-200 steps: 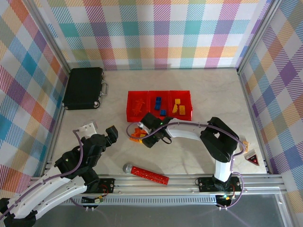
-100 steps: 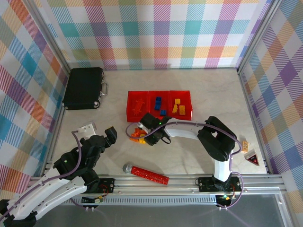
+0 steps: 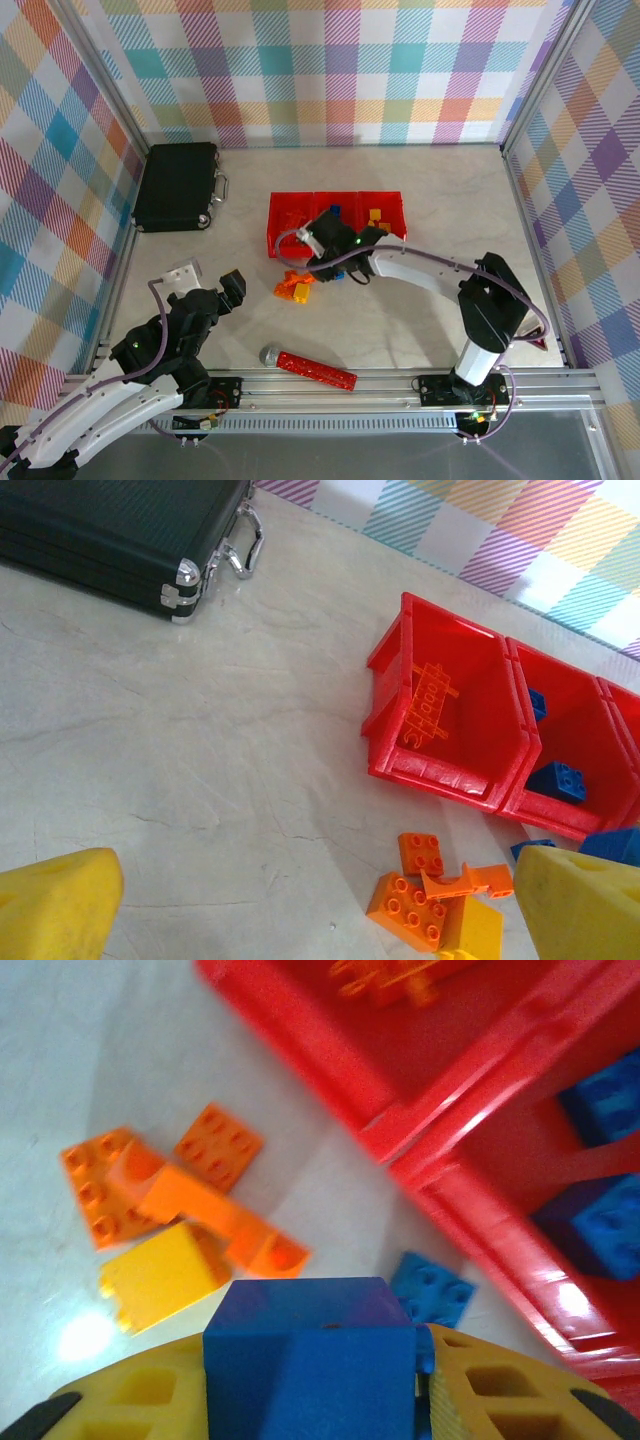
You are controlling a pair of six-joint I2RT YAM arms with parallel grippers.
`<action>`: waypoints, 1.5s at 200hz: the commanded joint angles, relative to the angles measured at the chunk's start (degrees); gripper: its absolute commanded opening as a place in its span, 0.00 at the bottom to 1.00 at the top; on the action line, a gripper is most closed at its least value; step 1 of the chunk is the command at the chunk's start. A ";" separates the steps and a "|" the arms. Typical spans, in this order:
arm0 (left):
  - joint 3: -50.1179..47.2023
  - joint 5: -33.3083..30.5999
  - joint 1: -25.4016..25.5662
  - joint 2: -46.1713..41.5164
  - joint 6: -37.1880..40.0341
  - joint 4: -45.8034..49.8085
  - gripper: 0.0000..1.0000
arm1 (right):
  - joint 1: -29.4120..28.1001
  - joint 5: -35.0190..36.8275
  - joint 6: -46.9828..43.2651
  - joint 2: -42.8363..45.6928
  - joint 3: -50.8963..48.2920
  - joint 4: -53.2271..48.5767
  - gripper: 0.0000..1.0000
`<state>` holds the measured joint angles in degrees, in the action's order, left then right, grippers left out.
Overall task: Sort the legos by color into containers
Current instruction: Place the lego in the container.
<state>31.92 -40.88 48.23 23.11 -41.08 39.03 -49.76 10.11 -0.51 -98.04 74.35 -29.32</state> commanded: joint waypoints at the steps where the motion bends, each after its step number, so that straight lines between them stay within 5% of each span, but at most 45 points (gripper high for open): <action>1: -1.14 1.17 -0.50 -0.36 0.50 -0.33 1.00 | 3.29 1.58 0.50 -3.45 5.82 -1.65 0.31; 94: 0.58 17.40 -0.48 2.13 11.47 -5.93 1.00 | 10.52 6.17 1.79 -24.43 34.54 -14.97 0.34; 238: 0.99 36.83 -0.47 10.71 19.99 -15.92 1.00 | 12.23 2.74 4.30 -29.01 38.33 -20.87 0.52; 300: 0.51 36.84 -0.49 11.08 19.55 -15.93 1.00 | 12.23 2.35 5.70 -27.15 39.22 -23.42 0.61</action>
<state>31.97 -4.97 48.23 34.52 -22.20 24.23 -37.82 13.61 3.75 -125.99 111.18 -49.76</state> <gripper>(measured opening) 0.997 0.604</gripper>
